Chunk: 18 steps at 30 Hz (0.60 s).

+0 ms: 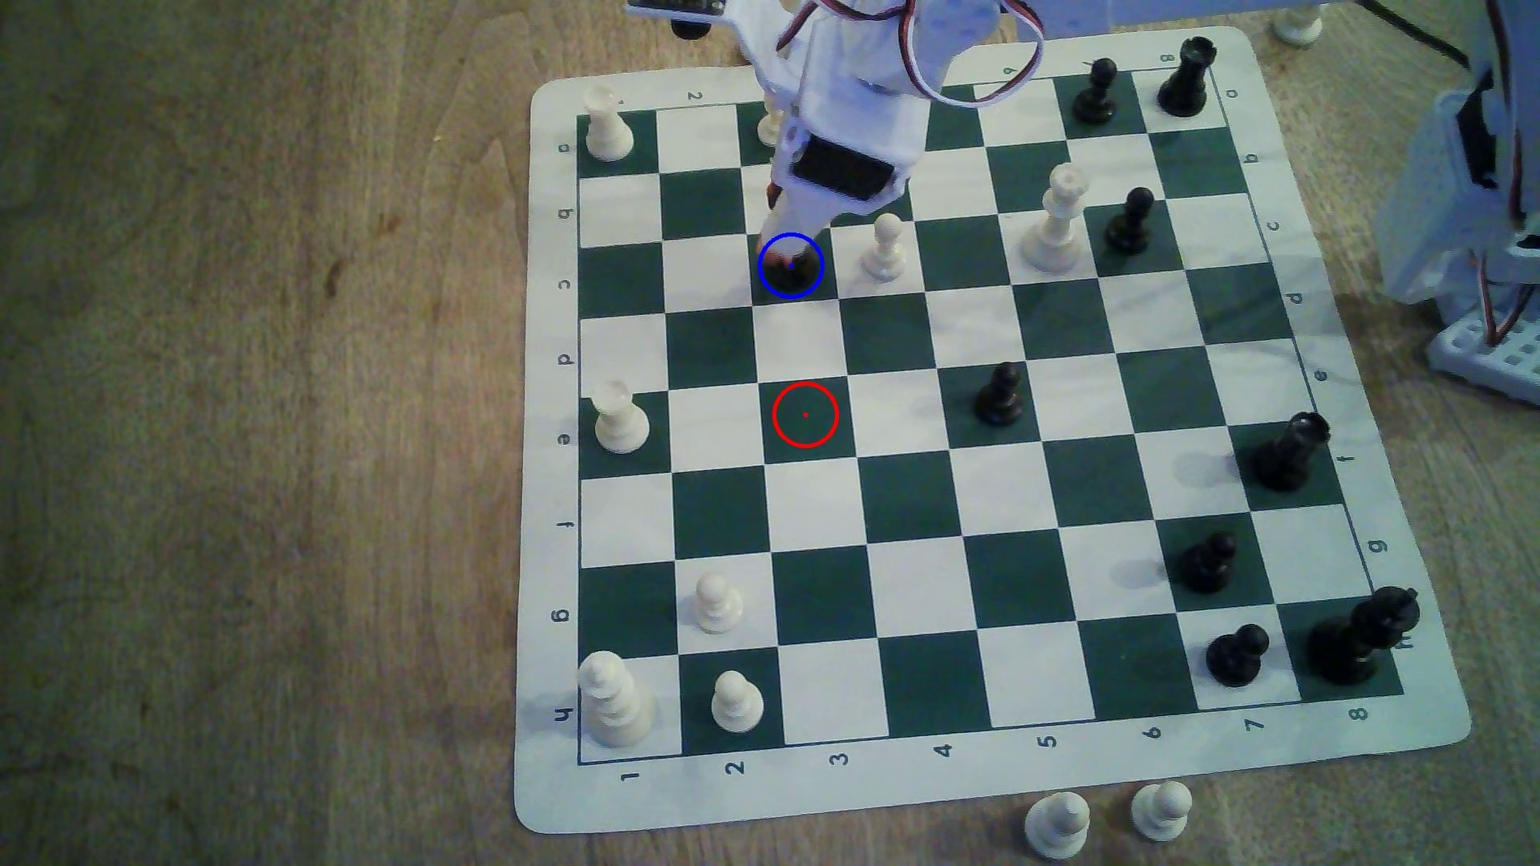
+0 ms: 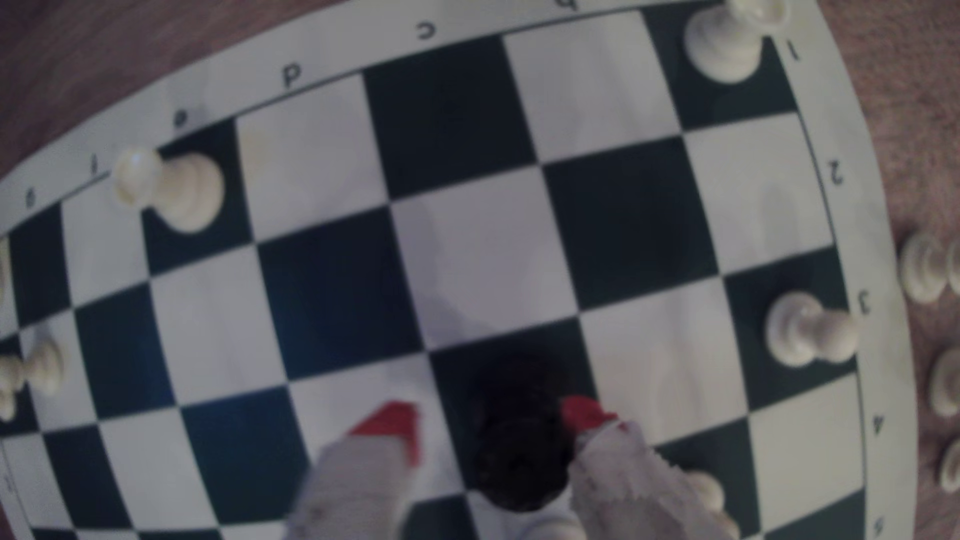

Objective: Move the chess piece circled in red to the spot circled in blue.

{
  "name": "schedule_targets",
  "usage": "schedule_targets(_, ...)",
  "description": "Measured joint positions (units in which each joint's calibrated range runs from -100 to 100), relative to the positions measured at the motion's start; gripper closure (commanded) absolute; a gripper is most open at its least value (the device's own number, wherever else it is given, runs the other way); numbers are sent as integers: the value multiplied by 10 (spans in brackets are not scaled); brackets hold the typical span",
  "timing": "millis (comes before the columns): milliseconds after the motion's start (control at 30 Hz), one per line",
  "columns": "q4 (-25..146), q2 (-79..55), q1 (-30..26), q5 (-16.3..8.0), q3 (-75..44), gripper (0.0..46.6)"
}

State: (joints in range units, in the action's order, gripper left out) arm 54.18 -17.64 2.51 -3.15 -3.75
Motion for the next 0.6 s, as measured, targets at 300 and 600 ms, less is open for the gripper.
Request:
schedule_targets(300,-8,28,0,7,58,171)
schedule_targets(600,44,152,-5,15,108,179)
